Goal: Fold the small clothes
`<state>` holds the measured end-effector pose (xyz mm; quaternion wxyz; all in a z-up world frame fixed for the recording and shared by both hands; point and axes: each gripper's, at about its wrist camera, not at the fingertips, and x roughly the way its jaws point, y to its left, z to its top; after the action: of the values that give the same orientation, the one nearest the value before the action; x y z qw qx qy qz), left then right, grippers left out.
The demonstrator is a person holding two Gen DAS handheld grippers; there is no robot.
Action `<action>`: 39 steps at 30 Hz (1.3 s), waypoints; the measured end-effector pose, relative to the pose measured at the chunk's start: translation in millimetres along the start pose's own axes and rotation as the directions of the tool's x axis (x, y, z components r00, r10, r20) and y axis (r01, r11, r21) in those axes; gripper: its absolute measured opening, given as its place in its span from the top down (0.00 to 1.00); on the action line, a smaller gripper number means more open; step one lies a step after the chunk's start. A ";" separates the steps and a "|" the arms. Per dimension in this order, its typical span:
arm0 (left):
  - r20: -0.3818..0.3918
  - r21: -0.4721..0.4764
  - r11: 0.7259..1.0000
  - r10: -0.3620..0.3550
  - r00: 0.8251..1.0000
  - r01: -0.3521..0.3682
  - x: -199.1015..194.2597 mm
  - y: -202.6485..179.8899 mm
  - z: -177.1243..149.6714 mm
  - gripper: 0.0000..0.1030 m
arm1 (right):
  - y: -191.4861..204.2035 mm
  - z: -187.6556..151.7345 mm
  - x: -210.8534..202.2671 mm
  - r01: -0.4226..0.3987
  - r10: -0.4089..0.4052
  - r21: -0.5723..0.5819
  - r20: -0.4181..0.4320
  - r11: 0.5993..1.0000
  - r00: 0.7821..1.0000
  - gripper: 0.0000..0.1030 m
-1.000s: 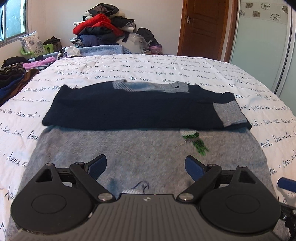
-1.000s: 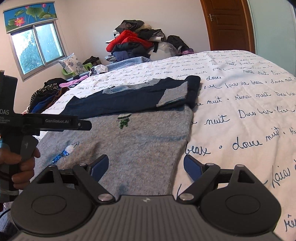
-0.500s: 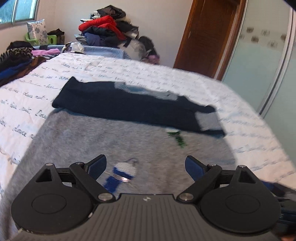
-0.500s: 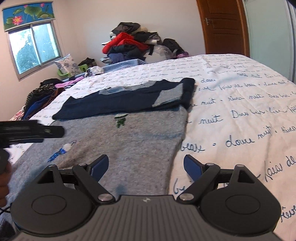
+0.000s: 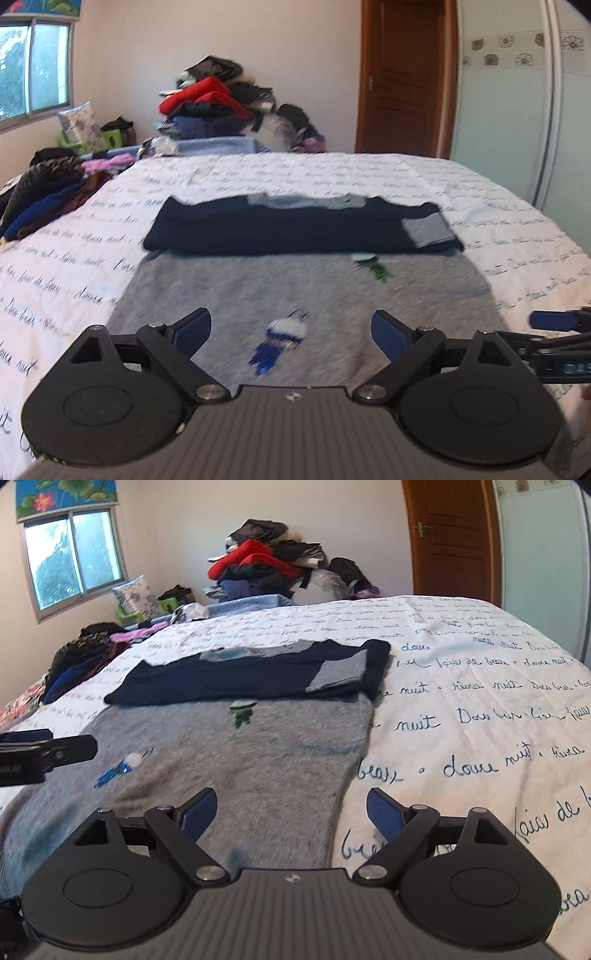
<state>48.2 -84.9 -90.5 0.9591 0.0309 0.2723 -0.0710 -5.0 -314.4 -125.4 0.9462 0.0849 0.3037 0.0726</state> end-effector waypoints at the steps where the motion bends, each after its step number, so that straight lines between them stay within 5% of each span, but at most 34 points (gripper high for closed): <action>1: -0.010 -0.002 1.000 0.011 1.000 -0.011 0.9 3.6 -2.5 0.11 | 0.9 -2.3 -2.3 -0.008 0.008 0.001 -0.005 1.000 1.000 0.14; 11: -0.049 -0.075 0.995 0.067 0.997 -0.071 -13.1 54.5 -26.5 0.11 | 1.9 -22.1 -39.1 -0.088 0.089 0.037 -0.021 0.995 0.996 0.14; 19: -0.051 -0.103 0.990 0.095 0.994 -0.099 -27.2 70.8 -32.4 0.09 | -1.0 -31.6 -54.9 -0.065 0.066 0.063 -0.012 0.996 0.998 0.14; 24: -0.017 -0.229 0.973 -0.018 1.000 0.014 -44.4 69.0 -20.6 0.09 | 7.2 -22.9 -48.2 -0.054 0.052 0.059 0.029 0.997 0.998 0.14; 26: 0.029 -0.194 0.980 -0.042 0.999 0.047 -55.2 60.3 -14.2 0.09 | 10.2 -18.3 -43.6 -0.034 0.033 0.063 0.021 0.997 0.999 0.14; 30: 0.087 -0.089 0.996 0.025 0.996 -0.017 -58.7 46.7 -9.1 0.08 | 15.4 -13.0 -46.1 -0.063 0.061 0.057 0.040 0.996 0.997 0.14; 39: -0.002 -0.236 0.969 0.076 0.997 -0.075 -37.4 66.7 -14.2 0.08 | 5.8 23.8 1.6 0.131 -0.123 -0.050 0.139 0.990 0.983 0.06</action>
<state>19.6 -13.1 -81.6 0.9590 -0.0730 0.2738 -0.0018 9.8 -311.2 -106.1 0.9694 0.0422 0.2413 0.0153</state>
